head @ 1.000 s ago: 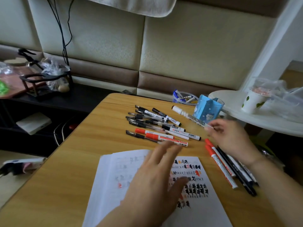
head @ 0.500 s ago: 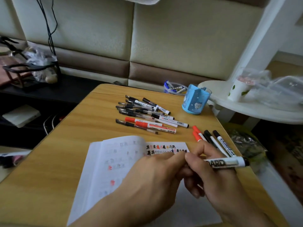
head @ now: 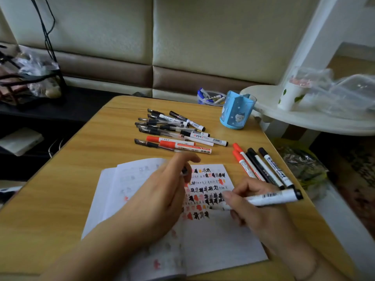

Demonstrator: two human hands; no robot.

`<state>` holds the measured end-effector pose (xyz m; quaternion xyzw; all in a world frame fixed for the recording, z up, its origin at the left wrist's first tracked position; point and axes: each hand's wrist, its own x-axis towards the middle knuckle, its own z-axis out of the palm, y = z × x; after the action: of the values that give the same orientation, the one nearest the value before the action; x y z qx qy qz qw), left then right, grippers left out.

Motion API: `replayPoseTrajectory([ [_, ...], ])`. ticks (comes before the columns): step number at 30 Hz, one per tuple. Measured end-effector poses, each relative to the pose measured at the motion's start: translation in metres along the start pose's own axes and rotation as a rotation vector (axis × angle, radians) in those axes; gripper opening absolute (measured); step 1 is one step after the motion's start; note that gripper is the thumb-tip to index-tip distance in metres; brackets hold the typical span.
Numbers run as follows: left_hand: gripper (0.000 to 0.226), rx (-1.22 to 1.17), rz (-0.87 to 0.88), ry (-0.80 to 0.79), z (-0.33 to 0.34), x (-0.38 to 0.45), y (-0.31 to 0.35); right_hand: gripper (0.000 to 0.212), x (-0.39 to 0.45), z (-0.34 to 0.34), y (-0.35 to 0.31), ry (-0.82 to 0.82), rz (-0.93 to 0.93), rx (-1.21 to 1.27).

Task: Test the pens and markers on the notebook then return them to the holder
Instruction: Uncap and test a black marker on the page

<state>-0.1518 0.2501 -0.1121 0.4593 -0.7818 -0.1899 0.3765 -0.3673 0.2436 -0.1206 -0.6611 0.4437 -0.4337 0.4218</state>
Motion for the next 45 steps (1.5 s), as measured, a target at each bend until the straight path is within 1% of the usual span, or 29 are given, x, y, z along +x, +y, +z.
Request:
replayPoseTrajectory([
  [4,0.046,0.027,-0.036,-0.040,0.009,0.004,-0.008,0.032,0.004,0.007,0.015,0.136,-0.056,-0.064],
  [6,0.050,0.030,-0.054,-0.037,0.009,0.005,-0.010,0.034,0.004,0.007,0.024,0.216,-0.067,-0.068],
  [7,0.050,0.034,-0.062,-0.029,0.009,0.005,-0.011,0.035,0.003,0.007,0.026,0.229,-0.064,-0.065],
  [10,0.047,0.047,-0.092,0.000,0.008,0.006,-0.010,0.037,0.004,0.007,0.030,0.203,-0.076,-0.082],
  [14,0.041,0.048,-0.112,-0.005,0.008,0.008,-0.009,0.040,0.006,0.007,0.031,0.196,-0.116,-0.149],
  [17,0.035,0.018,-0.124,0.013,0.008,0.008,-0.008,0.038,0.005,0.007,0.030,0.190,-0.116,-0.122],
  [19,0.030,0.032,-0.108,0.019,0.007,0.007,-0.008,0.035,0.005,0.008,0.030,0.178,-0.107,-0.108],
  [21,0.027,0.063,-0.076,0.005,0.008,0.007,-0.009,0.038,0.005,0.008,0.030,0.201,-0.102,-0.120],
  [24,0.029,0.074,-0.028,-0.015,0.008,0.006,-0.011,0.041,0.006,0.007,0.029,0.197,-0.086,-0.128],
  [26,0.032,0.062,-0.009,-0.029,0.008,0.006,-0.013,0.040,0.006,0.007,0.029,0.195,-0.056,-0.101],
  [28,0.034,0.060,0.003,-0.037,0.008,0.006,-0.013,0.035,0.007,0.007,0.029,0.198,-0.028,-0.079],
  [31,0.036,0.078,-0.036,-0.021,0.008,0.005,-0.012,0.037,0.008,0.006,0.026,0.191,0.010,-0.040],
  [33,0.032,0.084,-0.062,-0.016,0.008,0.005,-0.011,0.036,0.007,0.004,0.020,0.212,0.009,0.032],
  [35,0.024,0.086,-0.061,-0.010,0.008,0.005,-0.010,0.029,0.005,0.002,0.011,0.226,-0.029,0.149],
  [37,0.019,0.091,-0.047,0.002,0.008,0.005,-0.010,0.022,0.002,0.001,0.004,0.190,-0.067,0.216],
  [40,0.017,0.097,-0.020,0.007,0.009,0.005,-0.010,0.015,0.001,0.001,0.000,0.132,-0.095,0.226],
  [43,0.019,0.064,0.024,0.023,0.008,0.005,-0.009,0.022,0.000,0.005,-0.001,0.101,-0.081,0.214],
  [45,0.020,0.043,0.058,0.006,0.008,0.005,-0.007,0.023,0.000,0.006,-0.001,0.069,-0.078,0.175],
])
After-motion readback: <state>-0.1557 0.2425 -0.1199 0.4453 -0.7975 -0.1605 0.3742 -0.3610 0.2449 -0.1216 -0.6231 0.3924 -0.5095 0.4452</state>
